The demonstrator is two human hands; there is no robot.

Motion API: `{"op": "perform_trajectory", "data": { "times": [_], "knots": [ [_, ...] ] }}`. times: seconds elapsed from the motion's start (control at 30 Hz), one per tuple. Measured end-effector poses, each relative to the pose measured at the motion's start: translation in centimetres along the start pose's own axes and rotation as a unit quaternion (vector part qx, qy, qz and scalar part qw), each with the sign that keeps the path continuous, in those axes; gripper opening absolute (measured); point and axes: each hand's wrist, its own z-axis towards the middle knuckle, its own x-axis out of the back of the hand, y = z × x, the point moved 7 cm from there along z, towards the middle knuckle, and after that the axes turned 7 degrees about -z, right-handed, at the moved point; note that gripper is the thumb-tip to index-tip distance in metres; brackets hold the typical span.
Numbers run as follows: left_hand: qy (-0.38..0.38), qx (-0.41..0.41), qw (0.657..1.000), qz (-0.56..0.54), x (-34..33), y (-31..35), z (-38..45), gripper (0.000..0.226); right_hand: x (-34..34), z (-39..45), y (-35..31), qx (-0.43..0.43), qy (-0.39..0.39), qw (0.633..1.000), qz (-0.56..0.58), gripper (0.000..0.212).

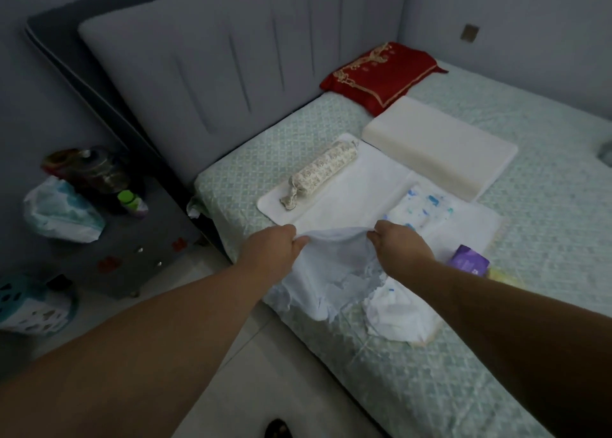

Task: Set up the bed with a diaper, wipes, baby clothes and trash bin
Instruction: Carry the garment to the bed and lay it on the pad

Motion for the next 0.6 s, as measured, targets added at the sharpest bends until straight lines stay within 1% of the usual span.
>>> {"op": "perform_trajectory", "data": {
  "times": [0.17,0.33,0.47,0.6],
  "knots": [
    [-0.029,-0.015,0.999,0.013,-2.6,-2.8,3.1,0.044,-3.3,2.2,-0.3,-0.025,-0.017,1.0,0.001,0.024],
    [-0.041,-0.014,0.999,-0.006,-4.9,-5.4,6.7,0.042,-6.3,6.1,0.0,-0.037,-0.047,0.998,0.011,0.023],
    [-0.021,0.009,1.0,-0.016,-5.8,-7.1,9.7,0.04,-7.9,9.3,0.4,-0.036,-0.058,0.998,0.008,0.026],
    [-0.023,0.014,1.0,-0.014,-7.7,-8.3,12.7,0.041,-9.8,12.4,1.2,-0.039,-0.07,0.997,0.009,0.023]
  ]
}}
